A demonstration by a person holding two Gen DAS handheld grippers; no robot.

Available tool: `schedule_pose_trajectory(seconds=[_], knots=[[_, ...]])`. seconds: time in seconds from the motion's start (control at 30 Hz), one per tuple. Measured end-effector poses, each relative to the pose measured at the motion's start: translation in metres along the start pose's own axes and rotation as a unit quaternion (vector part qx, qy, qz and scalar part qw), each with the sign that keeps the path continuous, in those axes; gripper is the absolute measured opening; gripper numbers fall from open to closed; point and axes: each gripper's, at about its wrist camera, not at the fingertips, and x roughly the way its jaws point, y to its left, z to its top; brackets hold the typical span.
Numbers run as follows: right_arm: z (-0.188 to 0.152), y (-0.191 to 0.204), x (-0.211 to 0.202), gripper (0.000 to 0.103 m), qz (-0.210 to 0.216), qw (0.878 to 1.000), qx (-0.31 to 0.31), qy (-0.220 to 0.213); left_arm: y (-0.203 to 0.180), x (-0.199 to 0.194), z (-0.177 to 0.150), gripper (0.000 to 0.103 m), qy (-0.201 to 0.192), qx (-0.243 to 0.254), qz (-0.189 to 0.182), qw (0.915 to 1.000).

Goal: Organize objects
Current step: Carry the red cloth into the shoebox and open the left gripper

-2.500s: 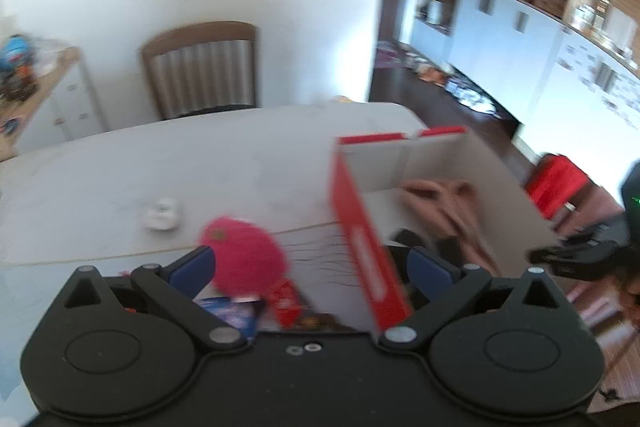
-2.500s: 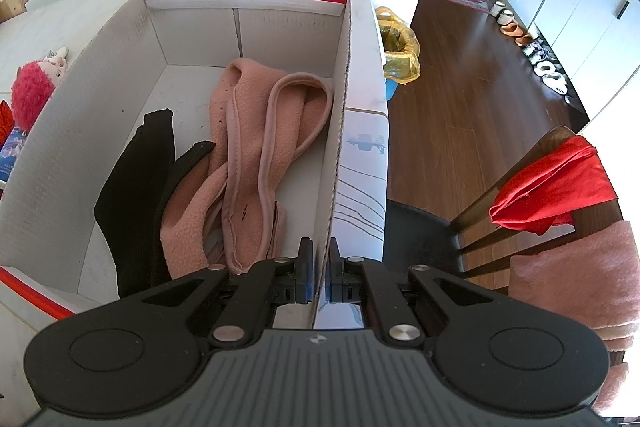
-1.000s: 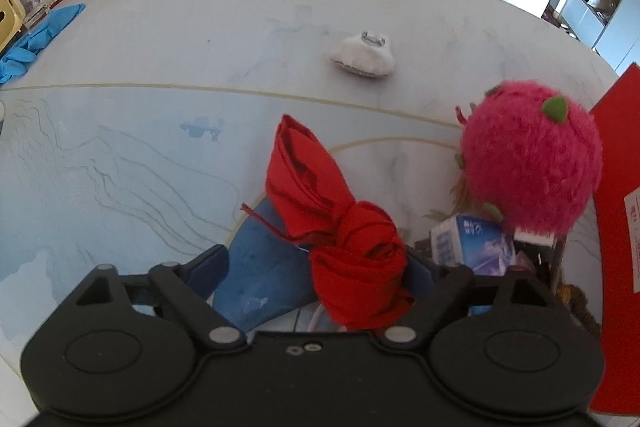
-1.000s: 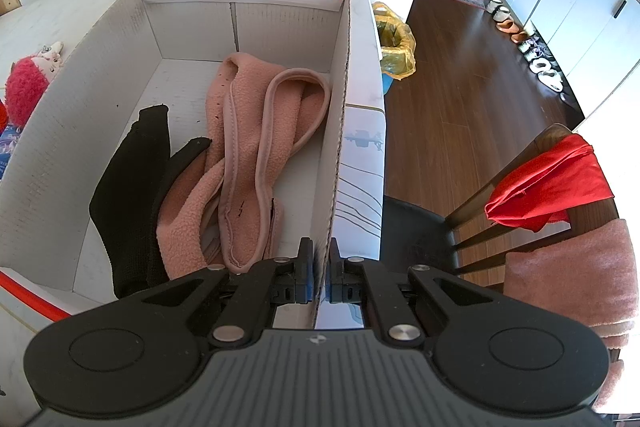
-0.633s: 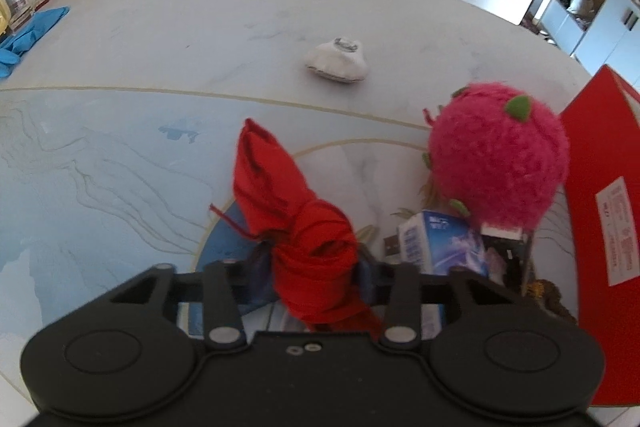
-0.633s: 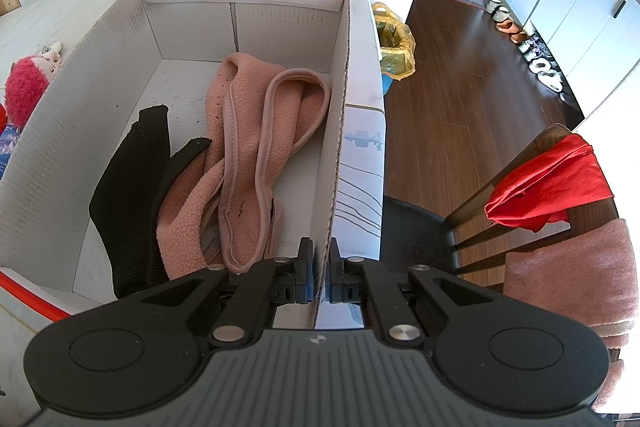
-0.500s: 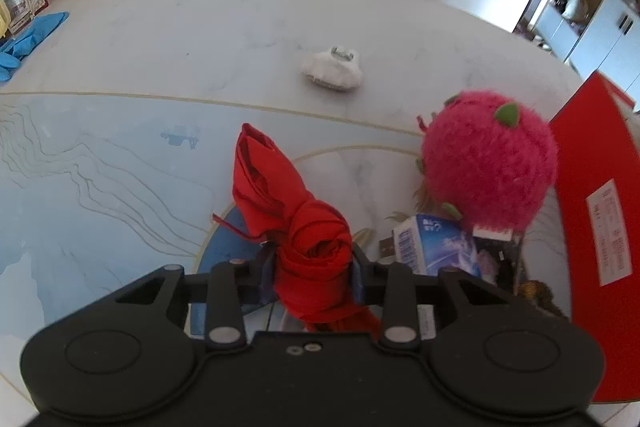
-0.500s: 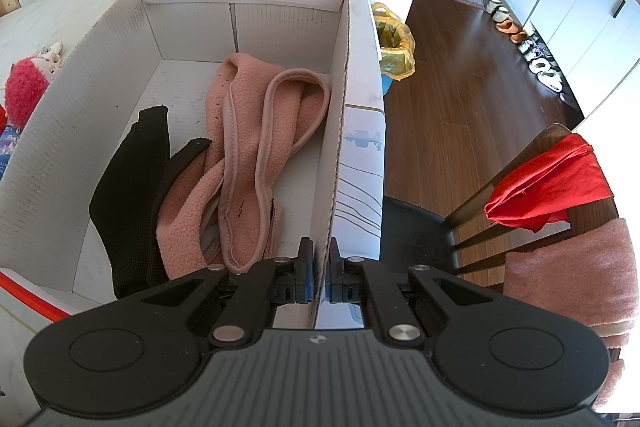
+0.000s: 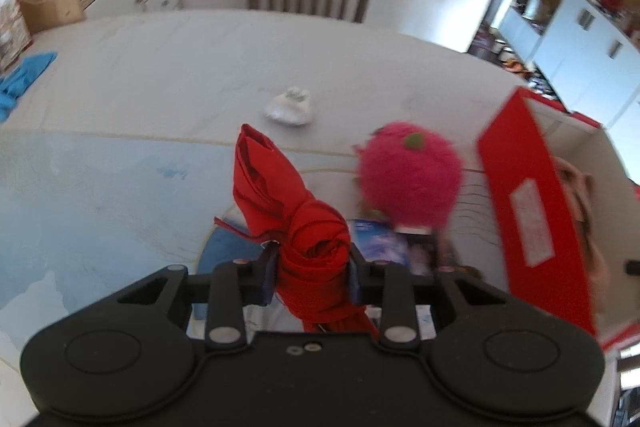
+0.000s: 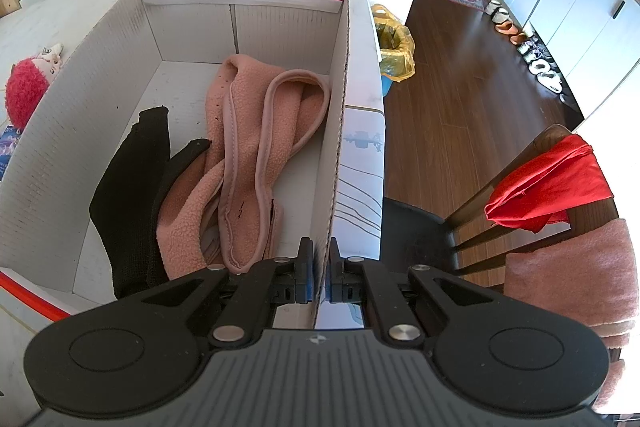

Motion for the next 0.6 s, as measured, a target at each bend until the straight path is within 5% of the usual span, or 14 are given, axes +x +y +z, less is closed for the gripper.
schedule_pose_trajectory(seconds=[0.6], knots=[[0.001,0.002,0.0,0.005,0.0,1.0,0.004,-0.001,-0.113,-0.067,0.028,0.031,-0.051,0.127,-0.126,0.9826]])
